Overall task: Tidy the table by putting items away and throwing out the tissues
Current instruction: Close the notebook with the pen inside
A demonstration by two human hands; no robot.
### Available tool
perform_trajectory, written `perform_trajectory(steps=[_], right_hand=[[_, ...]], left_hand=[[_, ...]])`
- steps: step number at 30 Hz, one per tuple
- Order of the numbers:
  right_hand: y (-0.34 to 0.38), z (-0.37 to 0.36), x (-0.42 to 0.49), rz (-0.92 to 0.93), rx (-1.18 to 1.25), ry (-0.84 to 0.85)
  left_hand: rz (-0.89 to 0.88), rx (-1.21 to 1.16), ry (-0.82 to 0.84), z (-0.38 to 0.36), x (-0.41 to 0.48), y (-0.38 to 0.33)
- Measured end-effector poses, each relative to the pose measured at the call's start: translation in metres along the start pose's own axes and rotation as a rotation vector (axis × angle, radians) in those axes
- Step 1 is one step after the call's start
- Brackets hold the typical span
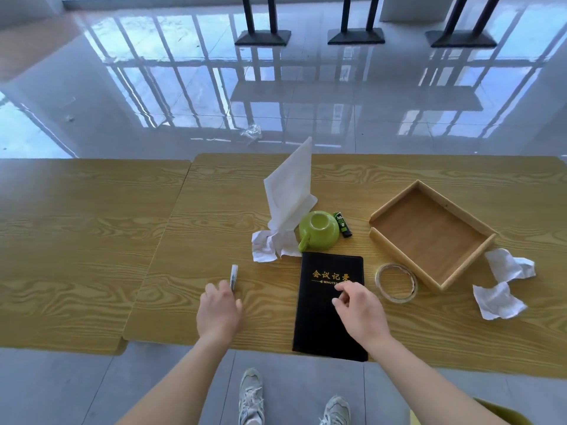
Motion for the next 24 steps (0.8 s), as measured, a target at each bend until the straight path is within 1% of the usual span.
perform_trajectory(steps=[3, 5, 8, 13, 15, 18, 20, 21, 24], right_hand=[[0.004, -0.005, 0.0, -0.041, 0.003, 0.011], [0.004, -0.006, 0.0, -0.06, 0.013, 0.018], [0.003, -0.003, 0.002, -0.093, 0.047, 0.024], [0.001, 0.0, 0.002, -0.134, 0.119, 0.019], [0.002, 0.0, 0.001, -0.179, 0.214, 0.056], [0.007, 0.0, 0.003, -0.293, 0.487, 0.136], [0.01, 0.003, 0.004, -0.341, 0.623, 0.165], [0.011, 0.004, 0.005, -0.343, 0.646, 0.16], [0.007, 0.013, 0.006, -0.335, 0.592, 0.077]], left_hand=[[0.042, -0.052, 0.057, -0.006, 0.01, 0.005], [0.039, -0.094, 0.044, -0.01, 0.012, 0.005], [-0.013, -0.156, 0.023, -0.01, 0.013, -0.002], [-0.082, -0.467, 0.051, -0.005, -0.01, -0.039], [-0.146, -0.53, 0.065, -0.004, -0.022, -0.06], [-0.243, -0.557, 0.091, -0.004, -0.038, -0.09], [-0.321, -0.579, 0.121, -0.006, -0.05, -0.108], [-0.374, -0.588, 0.128, -0.008, -0.056, -0.116], [-0.506, -0.614, 0.143, -0.015, -0.071, -0.139]])
Point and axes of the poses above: each hand's wrist, its own x-axis towards the middle knuckle, its own z-axis out of the back of the hand, y = z × x, the point moved 1 cm from there along x, towards the middle knuckle, and after that the axes turned 1 degree about z, right-handed, at the moved point
